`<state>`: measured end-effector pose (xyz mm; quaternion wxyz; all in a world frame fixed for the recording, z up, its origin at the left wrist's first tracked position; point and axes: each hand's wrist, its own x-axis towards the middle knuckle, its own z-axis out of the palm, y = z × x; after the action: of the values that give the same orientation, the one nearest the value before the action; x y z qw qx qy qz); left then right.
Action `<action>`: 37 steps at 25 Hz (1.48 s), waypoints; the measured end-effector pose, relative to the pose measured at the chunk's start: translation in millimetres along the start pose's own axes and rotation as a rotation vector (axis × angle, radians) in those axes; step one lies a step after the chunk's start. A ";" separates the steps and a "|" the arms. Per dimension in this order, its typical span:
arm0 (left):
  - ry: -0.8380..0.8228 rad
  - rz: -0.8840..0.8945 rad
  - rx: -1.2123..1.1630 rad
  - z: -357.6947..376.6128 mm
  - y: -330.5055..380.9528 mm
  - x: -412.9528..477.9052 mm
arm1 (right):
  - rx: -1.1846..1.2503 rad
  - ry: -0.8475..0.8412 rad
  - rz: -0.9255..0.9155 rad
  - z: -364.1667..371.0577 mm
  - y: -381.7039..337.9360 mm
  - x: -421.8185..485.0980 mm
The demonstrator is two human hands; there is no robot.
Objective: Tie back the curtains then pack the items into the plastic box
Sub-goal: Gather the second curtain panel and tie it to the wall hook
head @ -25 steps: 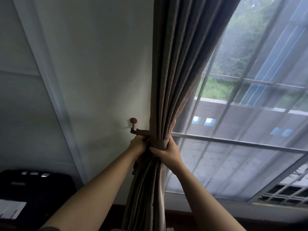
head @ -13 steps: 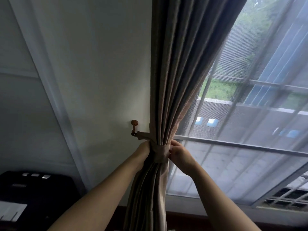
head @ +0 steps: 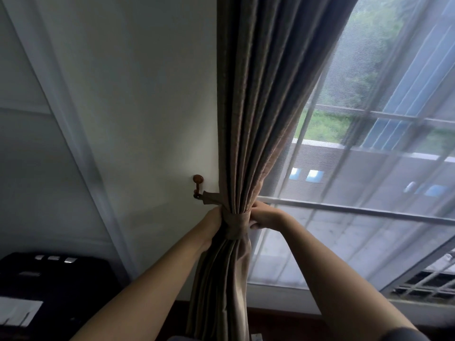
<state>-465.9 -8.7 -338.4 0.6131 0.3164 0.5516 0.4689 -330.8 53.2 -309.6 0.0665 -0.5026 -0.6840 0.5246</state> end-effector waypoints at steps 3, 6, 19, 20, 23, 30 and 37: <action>0.032 0.015 0.056 -7.0 -1.1 -3.8 | -0.328 -0.036 0.006 -13.4 -6.1 2.3; 0.014 -0.020 0.228 -8.0 0.8 -2.4 | -0.476 -0.002 -0.158 -18.5 -2.0 5.0; 0.340 0.216 0.270 9.1 7.2 -14.5 | -0.102 0.154 -0.181 -28.2 -9.4 -34.1; 0.354 0.252 0.267 9.1 2.3 -19.7 | -0.102 0.166 -0.173 -27.6 -10.7 -36.1; 0.394 0.406 0.300 8.8 -15.2 -38.0 | -0.259 0.331 -0.171 -29.8 -19.8 -33.1; 0.253 0.671 0.626 22.9 -39.7 -56.2 | 0.102 0.175 -0.052 -17.3 -31.7 -43.9; 0.427 0.529 0.747 52.6 -27.8 -57.4 | 0.475 0.155 0.018 -9.7 -54.4 -47.1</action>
<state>-405.6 -64.9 -331.7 0.1918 0.5401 0.6957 0.4331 -335.5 26.8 -242.0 0.2304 -0.5175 -0.5298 0.6312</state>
